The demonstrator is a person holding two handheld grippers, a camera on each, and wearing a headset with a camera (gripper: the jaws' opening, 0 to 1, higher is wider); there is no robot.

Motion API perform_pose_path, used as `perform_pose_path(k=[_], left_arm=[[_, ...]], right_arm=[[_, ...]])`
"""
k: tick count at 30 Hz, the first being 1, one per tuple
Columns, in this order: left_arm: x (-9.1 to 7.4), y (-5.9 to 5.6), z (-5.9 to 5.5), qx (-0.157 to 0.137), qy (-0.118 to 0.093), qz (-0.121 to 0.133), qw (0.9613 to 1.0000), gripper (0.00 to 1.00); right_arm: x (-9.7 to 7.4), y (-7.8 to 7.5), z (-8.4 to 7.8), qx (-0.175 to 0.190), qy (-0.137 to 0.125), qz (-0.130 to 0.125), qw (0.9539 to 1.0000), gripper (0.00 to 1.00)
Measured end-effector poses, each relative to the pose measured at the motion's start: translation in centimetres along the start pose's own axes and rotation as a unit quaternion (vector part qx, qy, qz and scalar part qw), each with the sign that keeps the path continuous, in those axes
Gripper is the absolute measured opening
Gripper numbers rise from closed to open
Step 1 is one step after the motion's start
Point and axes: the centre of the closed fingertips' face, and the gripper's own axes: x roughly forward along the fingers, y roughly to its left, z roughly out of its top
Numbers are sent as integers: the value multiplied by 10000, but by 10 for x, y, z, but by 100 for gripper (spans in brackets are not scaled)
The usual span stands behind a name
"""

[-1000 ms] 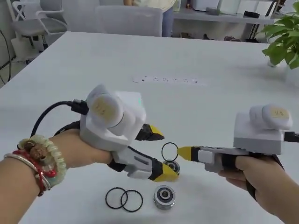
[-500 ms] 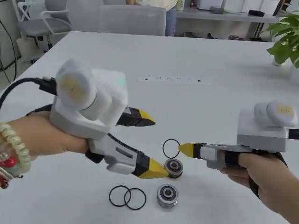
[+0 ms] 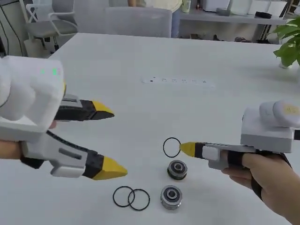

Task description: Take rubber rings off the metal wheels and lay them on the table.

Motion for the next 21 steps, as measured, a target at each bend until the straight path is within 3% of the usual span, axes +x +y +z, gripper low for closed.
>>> perform_pose_path(k=[6, 11, 21], left_arm=[[-17, -2, -18, -285, 83, 272, 9992, 65], [-28, -5, -40, -624, 162, 458, 9969, 65], [-40, -20, -84, -1369, 306, 708, 9876, 64]], right_arm=[[0, 7, 3, 34, -62, 100, 9999, 0], [0, 15, 4, 49, -85, 204, 9997, 0], [4, 26, 1, -17, -13, 382, 9993, 0]])
